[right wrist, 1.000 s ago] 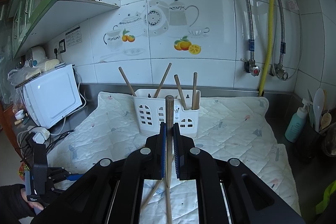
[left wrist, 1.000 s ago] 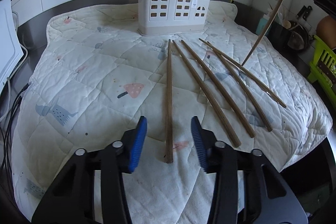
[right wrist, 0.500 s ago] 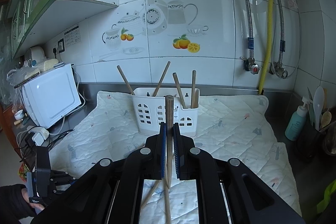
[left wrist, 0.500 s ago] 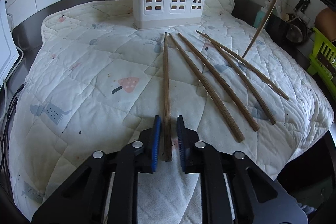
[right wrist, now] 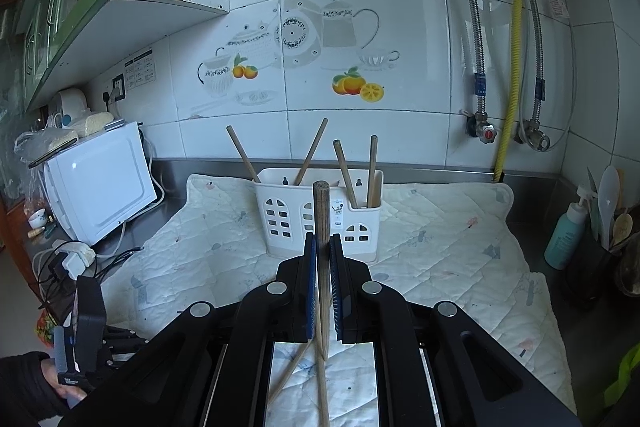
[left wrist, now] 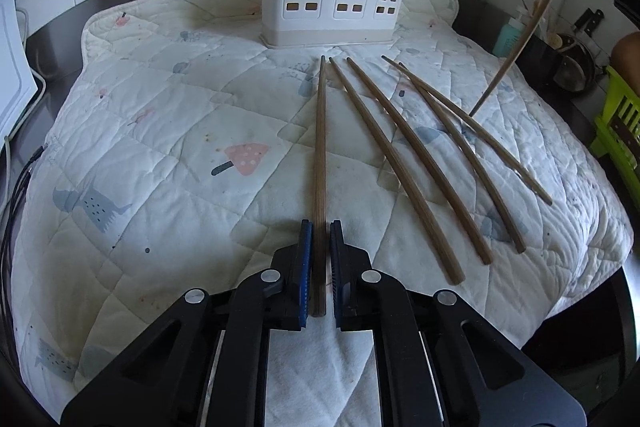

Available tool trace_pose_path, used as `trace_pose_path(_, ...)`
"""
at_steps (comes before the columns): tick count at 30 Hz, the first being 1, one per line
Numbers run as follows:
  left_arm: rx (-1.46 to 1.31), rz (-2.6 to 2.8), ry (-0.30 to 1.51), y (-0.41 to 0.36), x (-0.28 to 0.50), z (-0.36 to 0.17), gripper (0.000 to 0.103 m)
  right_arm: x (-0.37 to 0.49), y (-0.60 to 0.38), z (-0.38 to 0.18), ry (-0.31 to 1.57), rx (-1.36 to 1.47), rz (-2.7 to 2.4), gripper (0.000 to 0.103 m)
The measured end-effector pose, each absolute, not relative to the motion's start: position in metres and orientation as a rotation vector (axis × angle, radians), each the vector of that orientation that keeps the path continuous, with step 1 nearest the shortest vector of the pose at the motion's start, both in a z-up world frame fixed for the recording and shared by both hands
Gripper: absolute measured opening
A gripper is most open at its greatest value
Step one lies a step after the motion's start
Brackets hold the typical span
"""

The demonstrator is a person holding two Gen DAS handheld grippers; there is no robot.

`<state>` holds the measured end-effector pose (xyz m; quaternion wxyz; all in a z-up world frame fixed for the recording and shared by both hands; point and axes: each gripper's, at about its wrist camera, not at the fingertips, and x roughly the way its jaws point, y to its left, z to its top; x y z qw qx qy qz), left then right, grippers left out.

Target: Organize utensils

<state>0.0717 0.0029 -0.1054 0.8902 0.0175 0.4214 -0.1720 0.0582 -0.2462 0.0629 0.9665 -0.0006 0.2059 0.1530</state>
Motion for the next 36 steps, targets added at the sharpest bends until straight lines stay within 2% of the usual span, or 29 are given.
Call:
trace_pose_path(8,0.084,-0.364,0.843,-0.002,0.064,-0.094,0.005,0.054,-0.249,0.07,0.393,0.001,0.307,0.007)
trace_pose_path(20,0.05,-0.352,0.642,0.0,0.058,-0.047,0.005,0.057,-0.251,0.077,0.371,0.009,0.306,0.007)
trace_pose_path(36,-0.014,-0.35,0.541,0.01,0.066,-0.009,0.004,0.102,-0.276,0.097,0.389,0.022,0.255,0.007)
